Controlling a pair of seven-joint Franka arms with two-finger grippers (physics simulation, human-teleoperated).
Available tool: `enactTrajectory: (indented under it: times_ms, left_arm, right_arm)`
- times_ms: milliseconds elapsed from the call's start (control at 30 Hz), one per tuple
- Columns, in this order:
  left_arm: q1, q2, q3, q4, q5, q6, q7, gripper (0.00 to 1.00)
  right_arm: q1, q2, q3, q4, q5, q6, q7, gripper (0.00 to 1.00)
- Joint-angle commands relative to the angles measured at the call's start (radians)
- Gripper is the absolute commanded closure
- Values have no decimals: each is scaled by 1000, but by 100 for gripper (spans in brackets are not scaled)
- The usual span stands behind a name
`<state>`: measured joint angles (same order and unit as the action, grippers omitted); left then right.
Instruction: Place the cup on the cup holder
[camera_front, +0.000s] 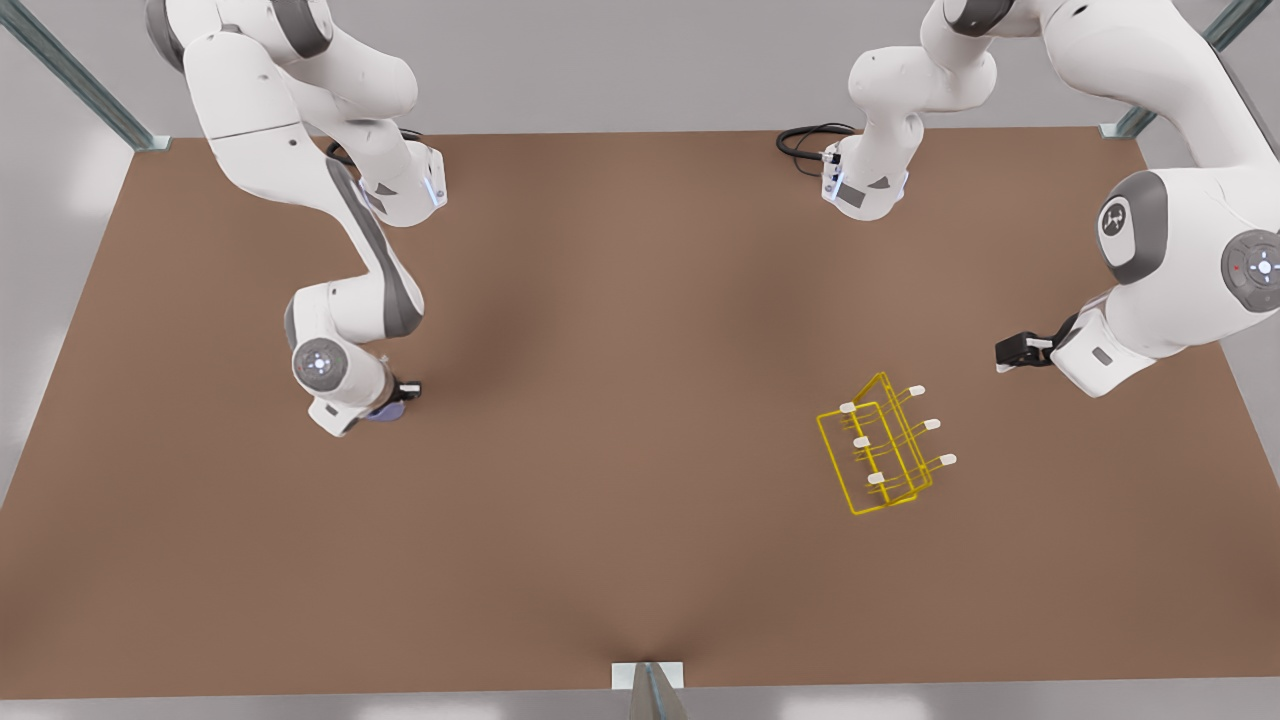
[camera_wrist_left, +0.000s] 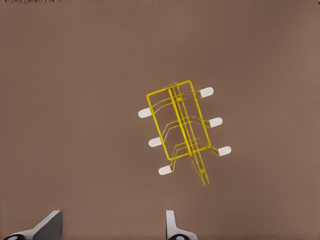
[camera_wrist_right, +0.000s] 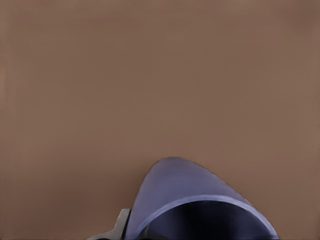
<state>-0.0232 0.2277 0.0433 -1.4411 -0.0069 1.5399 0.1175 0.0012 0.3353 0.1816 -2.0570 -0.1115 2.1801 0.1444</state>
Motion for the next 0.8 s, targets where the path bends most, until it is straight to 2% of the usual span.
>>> enactTrajectory:
  times_ms: [0, 200, 333, 400, 467, 567, 633, 700, 767]
  left_arm:
    - [0, -2, 0, 1, 1, -1, 28, 0]
    - [0, -2, -2, 1, -1, -20, 28, 0]
    - [0, -1, -2, 1, -1, -20, 28, 0]
    - [0, -1, 0, 1, -1, -20, 28, 0]
    - [0, 1, 0, 1, 1, -20, 25, 0]
    - [0, 4, -2, 1, 1, -18, 24, 0]
    - [0, 4, -2, 1, 1, -18, 24, 0]
    - [0, 4, -2, 1, 2, -18, 25, 0]
    - [0, 4, -2, 1, 2, -18, 25, 0]
  right_arm:
    - [8, 19, 6, 64, 12, -92, -51, 79]
    - [151, 148, 4, 330, 355, -89, -129, 79]
    - [278, 330, 4, 635, 625, -60, -147, 79]
    - [375, 412, 6, 752, 670, 87, -149, 79]
    - [494, 518, 4, 903, 820, 253, -149, 79]
    - [632, 668, 1, 989, 926, 547, -147, 79]
    - [638, 711, 7, 1003, 929, 583, -149, 79]
    - [637, 746, 65, 1003, 931, 639, -149, 79]
    - [635, 768, 71, 1002, 980, 645, -147, 79]
